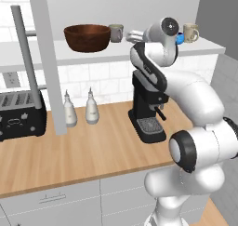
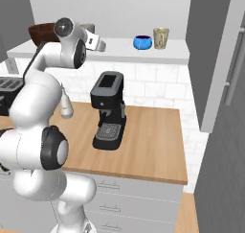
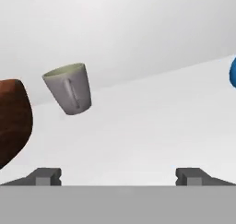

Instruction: Gather all objects into one cabinet and sort the glasses and bowls to opposite sides.

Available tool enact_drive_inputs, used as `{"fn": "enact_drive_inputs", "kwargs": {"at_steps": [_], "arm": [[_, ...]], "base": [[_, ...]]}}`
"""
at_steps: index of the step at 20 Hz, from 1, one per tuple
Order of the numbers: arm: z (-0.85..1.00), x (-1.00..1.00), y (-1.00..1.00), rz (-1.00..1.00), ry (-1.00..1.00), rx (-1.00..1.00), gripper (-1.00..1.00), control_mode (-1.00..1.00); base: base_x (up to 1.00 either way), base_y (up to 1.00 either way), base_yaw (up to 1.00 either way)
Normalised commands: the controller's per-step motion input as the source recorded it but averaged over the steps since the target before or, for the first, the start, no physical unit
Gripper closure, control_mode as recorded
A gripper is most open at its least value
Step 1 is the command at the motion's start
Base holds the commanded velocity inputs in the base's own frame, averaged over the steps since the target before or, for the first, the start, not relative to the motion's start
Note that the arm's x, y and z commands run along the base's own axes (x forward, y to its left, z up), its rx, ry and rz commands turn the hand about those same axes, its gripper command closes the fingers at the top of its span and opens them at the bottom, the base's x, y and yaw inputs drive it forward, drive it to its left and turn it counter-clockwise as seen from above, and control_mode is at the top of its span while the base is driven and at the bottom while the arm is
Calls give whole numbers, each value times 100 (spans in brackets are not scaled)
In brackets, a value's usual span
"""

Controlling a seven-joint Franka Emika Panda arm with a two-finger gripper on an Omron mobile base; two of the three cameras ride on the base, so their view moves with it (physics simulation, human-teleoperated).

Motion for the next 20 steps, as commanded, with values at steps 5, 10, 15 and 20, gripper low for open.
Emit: {"fn": "enact_drive_inputs", "kwargs": {"at_steps": [5,10,15,20], "arm": [[12,0,22,28,11,14,-100,-100],[5,3,7,17,8,1,-100,-100],[0,6,32,14,-1,-1,-100,-100],[0,14,34,11,-8,-7,-100,-100]], "base": [[0,0,0],[0,0,0],[0,0,0],[0,0,0]]}}
